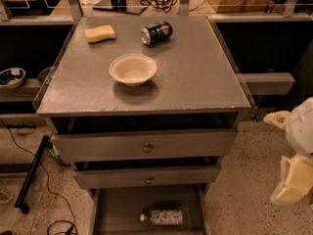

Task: Pick blue plastic bottle from bottom drawer and place on counter

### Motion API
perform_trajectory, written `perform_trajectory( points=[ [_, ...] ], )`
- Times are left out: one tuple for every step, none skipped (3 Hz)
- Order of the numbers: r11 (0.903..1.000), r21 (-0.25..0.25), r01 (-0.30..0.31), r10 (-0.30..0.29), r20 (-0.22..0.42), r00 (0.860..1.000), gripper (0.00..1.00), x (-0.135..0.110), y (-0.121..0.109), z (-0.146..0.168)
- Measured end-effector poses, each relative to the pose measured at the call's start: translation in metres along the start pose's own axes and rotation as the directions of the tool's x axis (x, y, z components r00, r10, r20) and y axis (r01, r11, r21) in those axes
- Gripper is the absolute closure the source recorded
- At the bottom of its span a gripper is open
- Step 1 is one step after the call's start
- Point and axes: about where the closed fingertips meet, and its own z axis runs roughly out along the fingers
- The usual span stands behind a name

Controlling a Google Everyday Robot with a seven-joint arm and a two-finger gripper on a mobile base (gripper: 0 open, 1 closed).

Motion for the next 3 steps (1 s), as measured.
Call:
perform_trajectory(
  points=[
    [0.9977,-0.057,0.036,-0.034,0.037,0.999,0.0,-0.009,0.03,0.041],
    [0.9977,-0.057,0.036,-0.034,0.037,0.999,0.0,-0.009,0.03,0.041],
    [0.9966,-0.071,0.04,-0.039,0.021,0.999,0.0,-0.009,0.038,0.067]
  ],
)
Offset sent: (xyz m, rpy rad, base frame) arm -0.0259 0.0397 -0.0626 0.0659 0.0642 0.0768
